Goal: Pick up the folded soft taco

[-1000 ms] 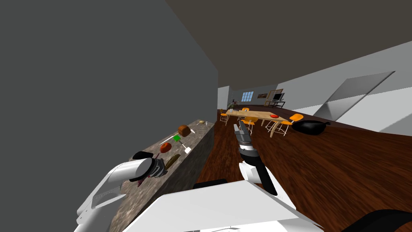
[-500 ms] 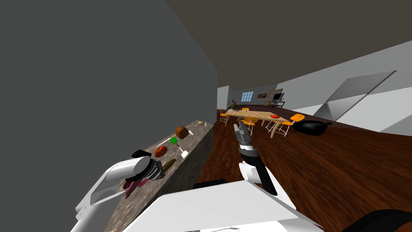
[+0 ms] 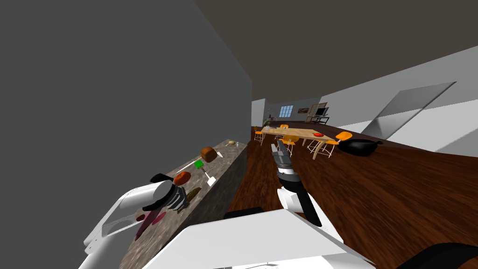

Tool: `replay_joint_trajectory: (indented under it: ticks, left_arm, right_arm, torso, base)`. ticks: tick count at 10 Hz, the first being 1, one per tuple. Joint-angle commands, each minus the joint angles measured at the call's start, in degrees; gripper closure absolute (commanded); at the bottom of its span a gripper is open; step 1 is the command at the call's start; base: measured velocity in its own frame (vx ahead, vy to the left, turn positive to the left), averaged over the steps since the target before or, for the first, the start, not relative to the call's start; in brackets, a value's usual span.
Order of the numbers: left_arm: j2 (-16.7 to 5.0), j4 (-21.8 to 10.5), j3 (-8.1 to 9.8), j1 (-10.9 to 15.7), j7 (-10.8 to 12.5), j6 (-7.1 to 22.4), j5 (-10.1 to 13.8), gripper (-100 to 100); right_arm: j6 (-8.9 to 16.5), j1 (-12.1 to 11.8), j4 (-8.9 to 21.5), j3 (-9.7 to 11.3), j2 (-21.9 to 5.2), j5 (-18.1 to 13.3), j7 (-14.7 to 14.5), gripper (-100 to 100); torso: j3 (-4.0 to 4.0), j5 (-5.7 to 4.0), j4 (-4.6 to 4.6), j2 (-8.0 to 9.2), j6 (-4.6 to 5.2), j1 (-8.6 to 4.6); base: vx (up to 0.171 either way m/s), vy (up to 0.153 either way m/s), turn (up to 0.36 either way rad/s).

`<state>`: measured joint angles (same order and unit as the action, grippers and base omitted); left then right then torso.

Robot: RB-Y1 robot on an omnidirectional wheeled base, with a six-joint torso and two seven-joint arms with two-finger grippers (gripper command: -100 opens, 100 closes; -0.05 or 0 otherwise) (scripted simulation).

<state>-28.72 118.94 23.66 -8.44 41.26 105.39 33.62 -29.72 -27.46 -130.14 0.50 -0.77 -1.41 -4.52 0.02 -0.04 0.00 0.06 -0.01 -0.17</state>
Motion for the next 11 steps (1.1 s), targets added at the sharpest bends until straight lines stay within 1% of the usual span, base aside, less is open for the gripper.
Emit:
replay_joint_trajectory:
  ticks: [1,2,4,5,6,7,8,10,11]
  left_arm:
    - [-0.5,-2.9,0.76,1.0,-1.5,-0.5,-0.2,-100]
    - [-1.4,-4.5,2.78,2.2,-4.0,-1.7,-0.4,-100]
    - [-1.4,-7.1,2.78,2.2,-4.3,-1.7,-0.4,-100]
    - [-2.3,-8.9,4.79,3.3,-7.1,-2.8,-0.6,-100]
    - [-2.3,-10.8,4.79,3.3,-7.2,-2.8,-0.6,-100]
    - [-2.3,-11.3,4.79,3.3,-7.2,-2.8,-0.6,-100]
    - [-3.1,-13.6,6.81,4.5,-10.0,-3.9,-0.9,-100]
    - [-3.1,-15.4,6.81,4.5,-10.1,-3.9,-0.9,-100]
    - [-4.0,-17.4,8.83,5.6,-12.6,-5.1,-1.1,-100]
  right_arm:
    - [0.0,0.0,0.0,0.0,0.0,0.0,0.0,0]
    - [0.0,0.0,0.0,0.0,0.0,0.0,0.0,0]
    - [0.0,0.0,0.0,0.0,0.0,0.0,0.0,0]
    - [0.0,0.0,0.0,0.0,0.0,0.0,0.0,0]
    - [0.0,0.0,0.0,0.0,0.0,0.0,0.0,0]
    - [0.0,0.0,0.0,0.0,0.0,0.0,0.0,0]
    - [0.0,0.0,0.0,0.0,0.0,0.0,0.0,0]
    - [0.0,0.0,0.0,0.0,0.0,0.0,0.0,0]
    - [0.0,0.0,0.0,0.0,0.0,0.0,0.0,0]
  torso:
    - [0.0,0.0,0.0,0.0,0.0,0.0]
    - [0.02,-0.02,0.01,0.04,-0.01,-0.05]
    - [0.03,-0.03,0.02,0.05,-0.01,-0.1]
    - [0.02,-0.01,0.01,0.03,-0.02,0.01]
    - [0.03,-0.01,0.01,0.05,0.0,-0.02]
    - [0.05,-0.01,0.02,0.08,-0.02,-0.02]
    - [0.03,0.0,0.02,0.05,-0.02,0.06]
    - [0.03,-0.02,0.01,0.04,-0.01,-0.04]
    - [0.02,0.0,0.01,0.02,-0.02,0.05]
  base:
    - [-0.021,-0.069,-0.027]
    - [-0.024,-0.078,-0.052]
    - [-0.013,-0.059,-0.016]
    - [-0.019,-0.057,-0.064]
    - [-0.026,-0.058,-0.036]
    - [-0.011,-0.028,0.006]
    - [-0.01,-0.058,-0.066]
    - [-0.009,-0.048,-0.016]
    - [-0.022,-0.059,-0.07]
